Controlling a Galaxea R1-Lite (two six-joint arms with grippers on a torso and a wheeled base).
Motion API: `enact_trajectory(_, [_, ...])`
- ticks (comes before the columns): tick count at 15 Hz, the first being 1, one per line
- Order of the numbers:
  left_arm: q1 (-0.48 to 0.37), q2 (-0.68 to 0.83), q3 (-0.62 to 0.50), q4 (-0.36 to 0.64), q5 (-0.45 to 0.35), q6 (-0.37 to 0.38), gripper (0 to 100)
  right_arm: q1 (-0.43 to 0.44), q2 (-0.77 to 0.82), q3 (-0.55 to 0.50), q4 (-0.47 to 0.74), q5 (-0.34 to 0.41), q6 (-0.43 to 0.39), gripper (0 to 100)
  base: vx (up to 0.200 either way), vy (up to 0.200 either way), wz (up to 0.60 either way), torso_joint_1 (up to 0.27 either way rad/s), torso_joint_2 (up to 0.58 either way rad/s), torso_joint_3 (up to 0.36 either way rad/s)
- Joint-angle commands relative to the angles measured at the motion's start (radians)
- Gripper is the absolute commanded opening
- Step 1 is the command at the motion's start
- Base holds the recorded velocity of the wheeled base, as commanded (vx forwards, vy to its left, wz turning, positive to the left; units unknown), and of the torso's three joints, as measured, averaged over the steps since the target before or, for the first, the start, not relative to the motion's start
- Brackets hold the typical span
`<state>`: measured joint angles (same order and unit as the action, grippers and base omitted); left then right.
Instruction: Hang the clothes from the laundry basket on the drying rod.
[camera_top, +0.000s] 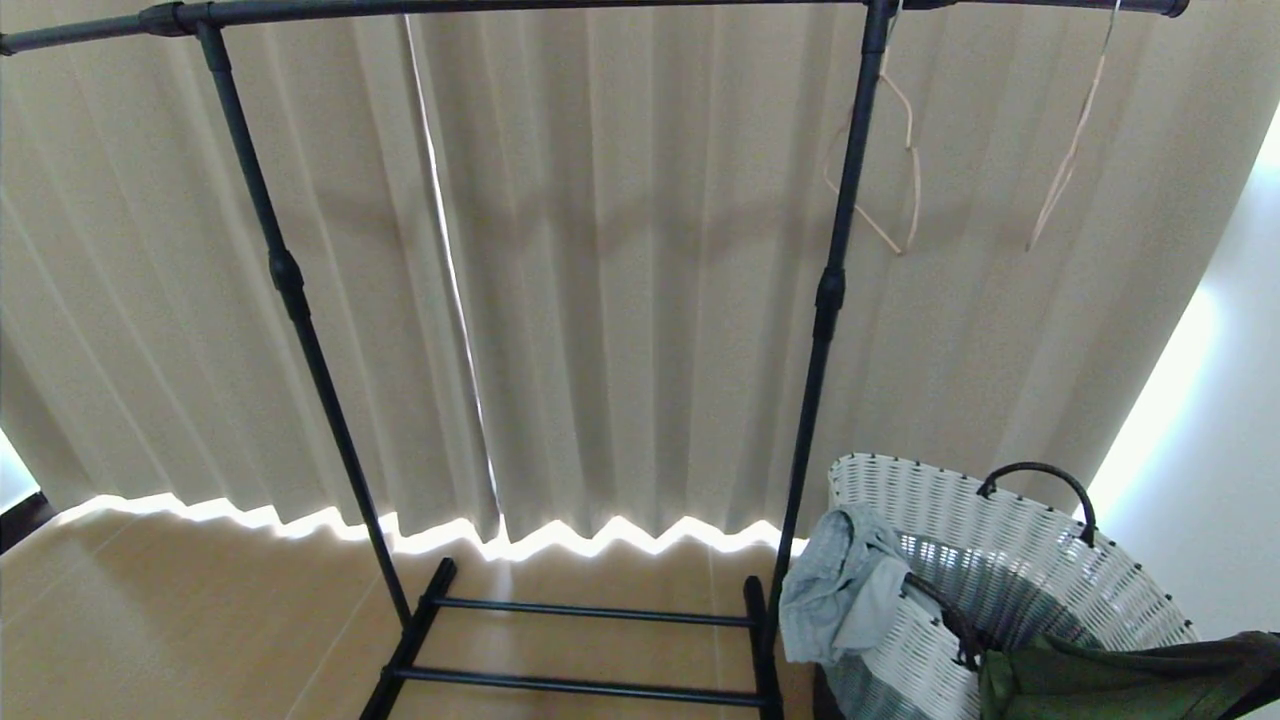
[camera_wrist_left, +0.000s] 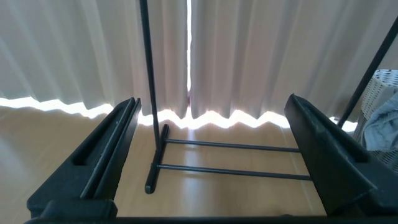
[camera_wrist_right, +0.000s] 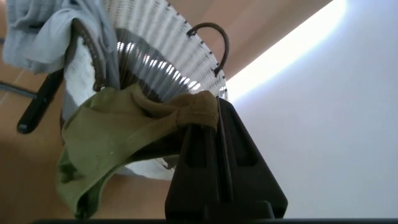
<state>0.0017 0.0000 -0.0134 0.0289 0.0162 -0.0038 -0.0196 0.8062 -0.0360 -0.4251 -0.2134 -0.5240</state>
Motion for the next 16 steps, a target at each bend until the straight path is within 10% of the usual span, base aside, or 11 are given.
enact_trajectory(1, [0.000,0.000,0.000,0.000,0.001,-0.001,100,0.000,-0.001,-0.001,0.000,0.000,-0.001,0,0.000,0.200,0.00,-0.002,0.00,-0.002])
enact_trajectory(7, [0.000,0.000,0.000,0.000,0.001,-0.001,100,0.000,-0.001,0.001,0.000,0.000,-0.001,0,0.000,0.200,0.00,0.003,0.00,0.002])
enact_trajectory(16, [0.000,0.000,0.000,0.000,0.001,-0.001,100,0.000,0.002,0.002,0.002,0.002,-0.001,0,0.000,0.000,0.00,0.000,0.00,0.000])
